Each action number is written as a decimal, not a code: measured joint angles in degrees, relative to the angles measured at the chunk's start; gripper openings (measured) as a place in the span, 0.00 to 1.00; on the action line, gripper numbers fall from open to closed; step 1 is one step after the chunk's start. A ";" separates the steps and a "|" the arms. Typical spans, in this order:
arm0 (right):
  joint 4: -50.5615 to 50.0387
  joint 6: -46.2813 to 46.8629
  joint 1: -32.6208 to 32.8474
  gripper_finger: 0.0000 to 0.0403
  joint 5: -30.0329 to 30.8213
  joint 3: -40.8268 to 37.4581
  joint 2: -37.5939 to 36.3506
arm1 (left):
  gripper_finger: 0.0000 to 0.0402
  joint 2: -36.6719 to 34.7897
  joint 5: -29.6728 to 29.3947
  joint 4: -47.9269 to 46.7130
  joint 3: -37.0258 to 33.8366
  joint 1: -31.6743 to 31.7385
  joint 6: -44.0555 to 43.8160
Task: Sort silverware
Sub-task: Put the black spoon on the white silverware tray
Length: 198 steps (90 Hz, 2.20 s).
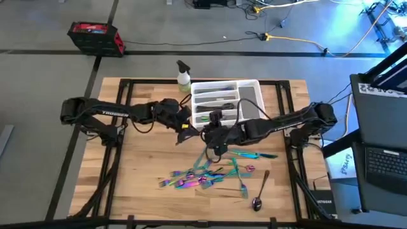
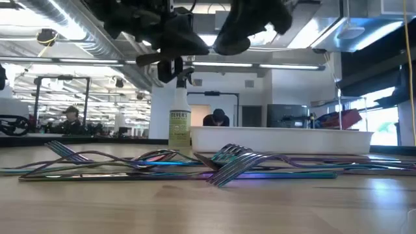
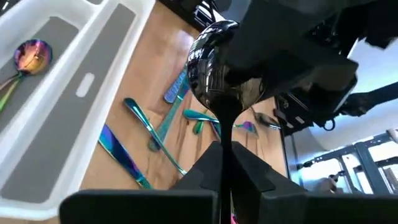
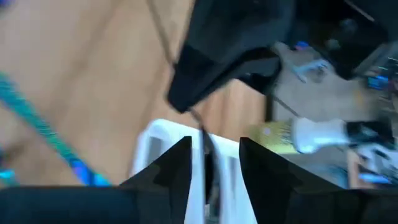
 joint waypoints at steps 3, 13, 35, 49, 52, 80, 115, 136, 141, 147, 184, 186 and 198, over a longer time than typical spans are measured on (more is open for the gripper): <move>-0.04 -0.02 0.15 0.29 0.90 0.00 0.10 | 0.00 0.00 0.02 -0.07 0.00 -0.07 -0.02; 0.23 -0.13 0.06 0.28 1.38 0.00 0.14 | 0.00 0.00 0.01 0.03 0.00 -0.34 -0.07; -0.37 0.80 0.05 0.12 -0.48 0.00 0.14 | 0.00 0.00 0.15 -0.20 0.00 -0.32 0.17; -0.95 1.31 0.05 0.02 -0.51 0.00 0.14 | 0.00 0.00 0.30 -0.20 0.00 -0.36 0.17; -1.05 1.31 0.06 0.01 -0.51 0.00 0.14 | 0.00 0.00 0.25 -0.15 0.00 -0.36 0.16; -3.03 5.77 0.06 0.00 0.98 0.00 0.14 | 0.11 0.00 -4.99 1.87 0.00 -0.29 -2.28; -13.85 12.02 -3.53 0.00 -3.59 0.00 -1.33 | 0.37 -4.97 -10.01 2.48 0.00 2.68 2.44; -15.53 9.29 -13.28 0.00 -13.71 0.00 -3.58 | 0.40 -13.11 -18.73 1.44 0.02 3.04 9.94; -15.47 7.86 -16.79 0.00 -15.85 0.00 -3.69 | 0.40 -14.51 -20.77 0.17 0.02 2.26 11.37; -14.86 5.96 -20.86 0.00 -17.66 0.00 -3.69 | 0.40 -15.70 -23.64 -1.54 0.02 0.86 12.98; -11.25 6.54 -44.28 0.00 -47.53 0.02 -2.74 | 0.40 -16.17 -38.57 -7.85 -2.52 -7.35 15.14; -11.45 6.81 -45.01 0.00 -48.71 0.02 -2.44 | 0.40 -16.17 -38.90 -7.84 -2.73 -7.55 14.99; -11.38 8.40 -48.63 0.00 -55.00 0.02 -0.40 | 0.40 -16.17 -40.56 -8.04 -3.10 -8.21 14.06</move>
